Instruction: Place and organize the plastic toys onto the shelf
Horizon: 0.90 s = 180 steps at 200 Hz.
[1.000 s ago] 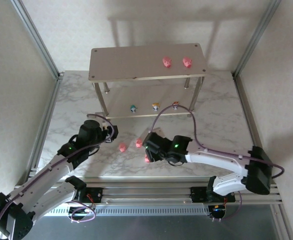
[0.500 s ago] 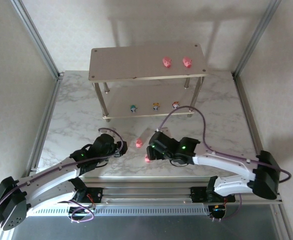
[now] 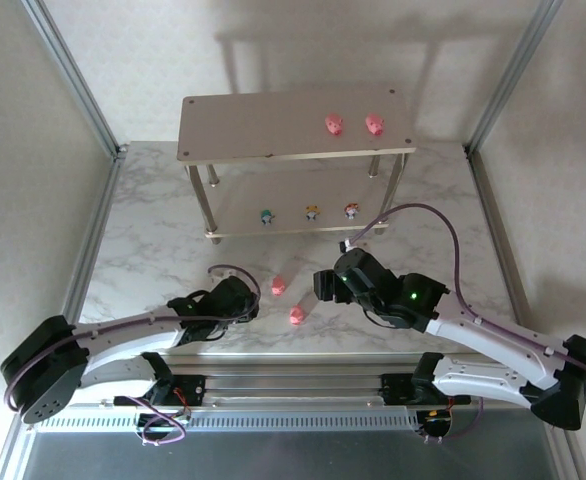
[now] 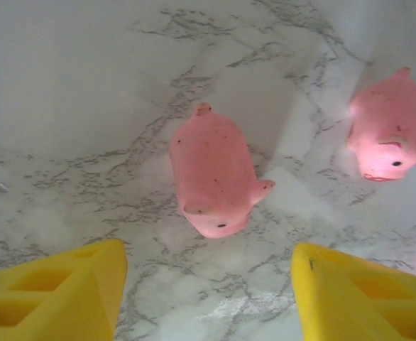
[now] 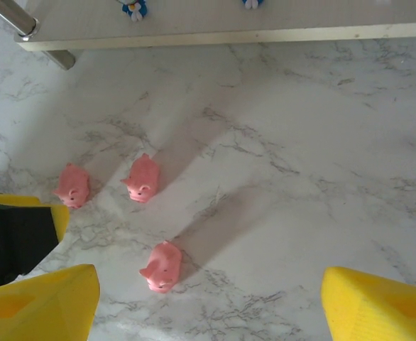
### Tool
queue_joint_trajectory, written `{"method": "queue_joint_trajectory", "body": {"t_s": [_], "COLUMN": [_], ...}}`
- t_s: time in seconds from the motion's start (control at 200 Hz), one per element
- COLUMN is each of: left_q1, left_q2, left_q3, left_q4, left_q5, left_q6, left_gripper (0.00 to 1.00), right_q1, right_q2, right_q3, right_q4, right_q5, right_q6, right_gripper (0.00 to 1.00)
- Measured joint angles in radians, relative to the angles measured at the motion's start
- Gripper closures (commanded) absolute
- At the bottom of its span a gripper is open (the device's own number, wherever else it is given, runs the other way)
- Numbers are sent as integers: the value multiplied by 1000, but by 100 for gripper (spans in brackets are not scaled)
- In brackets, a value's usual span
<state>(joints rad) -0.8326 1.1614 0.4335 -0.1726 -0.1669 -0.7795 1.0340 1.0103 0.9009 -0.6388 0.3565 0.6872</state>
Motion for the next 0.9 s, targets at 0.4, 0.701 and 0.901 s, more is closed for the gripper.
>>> {"method": "queue_joint_trajectory", "body": {"t_s": [0.4,0.701,0.901], "left_q1": [0,0,2], "left_q2": [131,227,242], "left_q3": [88,126,154], "left_q4": [23,21,21], "left_q5": [-44,-64,-82], "left_q6": [1,19,32], "left_gripper": [38,43,45], "right_q1": [-33,-82,-115], "right_q2": [-41,-58,-74], "right_q3": [-8,-24,-41], "right_q4": [16,35,49], "right_q5": [9,-19,-45], "right_q6": [-45,-57,-60], "right_gripper": [16,16,16]}}
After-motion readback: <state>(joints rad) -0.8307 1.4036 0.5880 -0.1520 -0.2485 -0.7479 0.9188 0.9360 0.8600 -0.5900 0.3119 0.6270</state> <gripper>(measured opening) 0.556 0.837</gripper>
